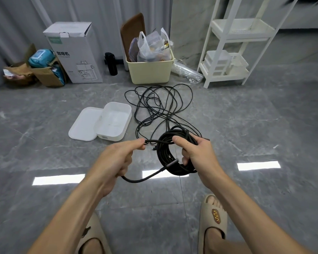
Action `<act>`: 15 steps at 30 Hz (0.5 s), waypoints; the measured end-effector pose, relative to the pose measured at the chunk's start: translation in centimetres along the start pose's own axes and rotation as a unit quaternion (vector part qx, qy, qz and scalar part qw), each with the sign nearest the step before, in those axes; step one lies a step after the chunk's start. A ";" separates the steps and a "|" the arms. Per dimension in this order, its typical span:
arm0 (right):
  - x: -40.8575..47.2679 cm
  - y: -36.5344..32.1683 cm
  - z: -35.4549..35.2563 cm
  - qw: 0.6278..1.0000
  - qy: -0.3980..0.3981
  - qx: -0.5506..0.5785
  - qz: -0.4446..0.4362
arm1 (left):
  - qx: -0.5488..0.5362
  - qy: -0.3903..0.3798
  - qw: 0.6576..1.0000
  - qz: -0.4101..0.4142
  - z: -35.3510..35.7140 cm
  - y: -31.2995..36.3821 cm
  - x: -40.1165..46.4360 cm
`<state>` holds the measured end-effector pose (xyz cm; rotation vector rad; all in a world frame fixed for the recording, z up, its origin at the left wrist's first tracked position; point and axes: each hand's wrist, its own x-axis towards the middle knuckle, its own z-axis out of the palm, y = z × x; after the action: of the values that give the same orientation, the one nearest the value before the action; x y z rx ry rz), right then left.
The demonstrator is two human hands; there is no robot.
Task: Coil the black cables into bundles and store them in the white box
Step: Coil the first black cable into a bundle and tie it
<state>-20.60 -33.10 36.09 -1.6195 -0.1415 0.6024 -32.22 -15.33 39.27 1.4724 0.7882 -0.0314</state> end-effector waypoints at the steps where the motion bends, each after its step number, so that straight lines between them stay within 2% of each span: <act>1: 0.1 0.0 0.0 1.000 0.003 0.009 0.010 | 0.057 0.022 0.998 0.020 0.0 0.0 0.0; 4: 0.2 0.0 -0.1 0.998 0.015 0.051 0.036 | 0.135 0.046 0.987 0.075 0.0 -0.2 0.4; 8: 0.2 0.0 -0.2 0.992 0.011 0.117 0.053 | 0.178 0.002 0.980 0.089 0.4 -1.3 0.6; 11: -0.4 0.2 0.9 0.992 -0.011 0.116 0.045 | 0.163 -0.026 0.982 0.090 1.1 -1.7 0.6; 15: -0.9 0.5 1.7 0.991 -0.046 0.119 0.043 | 0.247 -0.017 0.958 0.142 2.1 -1.8 0.7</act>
<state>-22.30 -32.06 35.89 -1.3721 -0.0646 0.7335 -31.62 -17.20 37.15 2.0448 0.5535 -0.0390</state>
